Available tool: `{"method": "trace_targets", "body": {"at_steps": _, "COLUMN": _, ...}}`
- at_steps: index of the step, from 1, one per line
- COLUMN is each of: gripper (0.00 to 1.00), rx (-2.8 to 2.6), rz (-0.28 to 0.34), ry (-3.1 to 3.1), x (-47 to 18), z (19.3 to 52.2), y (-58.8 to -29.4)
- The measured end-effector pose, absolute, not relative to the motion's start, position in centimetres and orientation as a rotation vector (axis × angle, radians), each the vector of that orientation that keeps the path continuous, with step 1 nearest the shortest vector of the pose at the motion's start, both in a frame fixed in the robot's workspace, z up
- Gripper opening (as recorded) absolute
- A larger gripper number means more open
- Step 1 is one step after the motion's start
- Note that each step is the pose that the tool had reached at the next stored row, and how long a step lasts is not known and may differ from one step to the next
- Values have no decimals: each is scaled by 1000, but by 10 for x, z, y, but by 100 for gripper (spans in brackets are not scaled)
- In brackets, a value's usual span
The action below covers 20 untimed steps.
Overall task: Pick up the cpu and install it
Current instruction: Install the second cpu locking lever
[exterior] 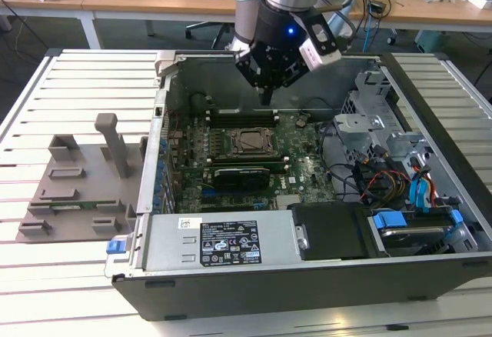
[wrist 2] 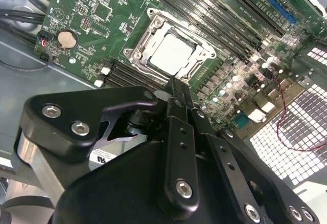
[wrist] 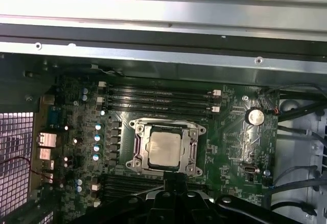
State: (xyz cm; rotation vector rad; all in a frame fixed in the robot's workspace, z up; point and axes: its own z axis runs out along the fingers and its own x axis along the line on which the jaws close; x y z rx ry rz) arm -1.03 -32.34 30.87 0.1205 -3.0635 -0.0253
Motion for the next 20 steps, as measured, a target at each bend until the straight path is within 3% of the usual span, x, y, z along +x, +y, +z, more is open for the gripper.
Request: {"method": "trace_targets", "body": {"at_steps": 20, "gripper": 11, "rx": 122, "rz": -53, "ry": -3064, "x": -10, "z": 307, "y": -336}}
